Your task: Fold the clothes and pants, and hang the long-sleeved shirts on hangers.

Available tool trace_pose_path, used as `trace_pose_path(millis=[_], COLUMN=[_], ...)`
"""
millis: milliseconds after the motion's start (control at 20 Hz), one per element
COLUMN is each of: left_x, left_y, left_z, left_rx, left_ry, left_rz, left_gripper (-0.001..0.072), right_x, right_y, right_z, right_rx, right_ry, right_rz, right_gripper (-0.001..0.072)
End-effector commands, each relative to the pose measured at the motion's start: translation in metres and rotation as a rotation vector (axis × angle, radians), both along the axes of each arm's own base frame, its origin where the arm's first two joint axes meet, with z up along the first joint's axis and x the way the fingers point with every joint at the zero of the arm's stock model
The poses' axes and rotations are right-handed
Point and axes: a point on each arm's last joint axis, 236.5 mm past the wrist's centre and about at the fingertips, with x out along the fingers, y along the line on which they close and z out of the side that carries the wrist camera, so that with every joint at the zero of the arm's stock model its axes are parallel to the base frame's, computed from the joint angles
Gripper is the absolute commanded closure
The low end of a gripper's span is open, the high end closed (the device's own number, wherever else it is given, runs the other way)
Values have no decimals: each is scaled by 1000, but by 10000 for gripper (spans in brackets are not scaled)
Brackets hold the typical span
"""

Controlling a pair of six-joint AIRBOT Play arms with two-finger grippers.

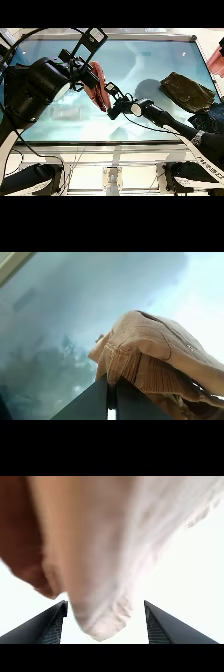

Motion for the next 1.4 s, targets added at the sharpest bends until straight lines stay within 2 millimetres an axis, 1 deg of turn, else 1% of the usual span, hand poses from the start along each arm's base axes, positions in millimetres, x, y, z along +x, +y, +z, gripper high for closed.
trace_pose_path(millis=[0,150,250,350,400,450,500,550,600,650,700,750,850,900,950,1050,1100,1200,1250,1300,1350], left_x=[0,-1,0,0,1,1,1,1,1,1,1,1,0,-3,-7,-19,-27,-44,-52,-61,-71], left_y=[0,0,0,1,1,2,2,2,2,2,2,3,9,13,19,33,40,56,63,67,66], left_z=[1,2,2,3,3,3,3,3,3,3,3,3,8,14,23,54,71,100,110,119,124], left_rx=[-1,-2,-2,3,3,4,4,4,4,5,5,7,18,13,1,-63,-101,-172,-217,-260,-301], left_ry=[-2,-3,-4,-9,-10,-12,-11,-11,-11,-11,-11,-13,-14,-13,-18,-57,-85,-134,-148,-153,-146], left_rz=[-1,-1,-1,2,2,2,2,3,2,3,3,5,24,35,45,65,71,79,87,84,62], left_gripper=[678,678,678,678,678,678,678,678,678,678,678,678,678,678,678,678,678,679,679,679,679], right_x=[1,-7,-9,-5,-3,0,2,5,6,6,5,3,-2,-1,3,10,11,5,0,-10,-23], right_y=[-6,0,5,11,14,15,16,17,17,17,17,14,1,-10,-22,-41,-50,-68,-79,-89,-98], right_z=[-17,-42,-47,-46,-46,-45,-44,-42,-41,-42,-41,-40,-31,-19,-4,45,75,128,147,162,171], right_rx=[-17,-32,-22,-4,9,20,31,40,47,48,48,37,-29,-69,-93,-70,-49,-29,-34,-43,-60], right_ry=[52,114,123,102,95,91,84,76,77,80,88,111,165,175,168,124,84,-26,-70,-93,-96], right_rz=[-27,-25,-27,-32,-40,-55,-67,-75,-85,-90,-92,-100,-88,-75,-74,-98,-101,-73,-63,-51,-30], right_gripper=[168,169,172,266,275,315,372,446,546,678,704,704,705,705,705,705,705,705,706,706,706])
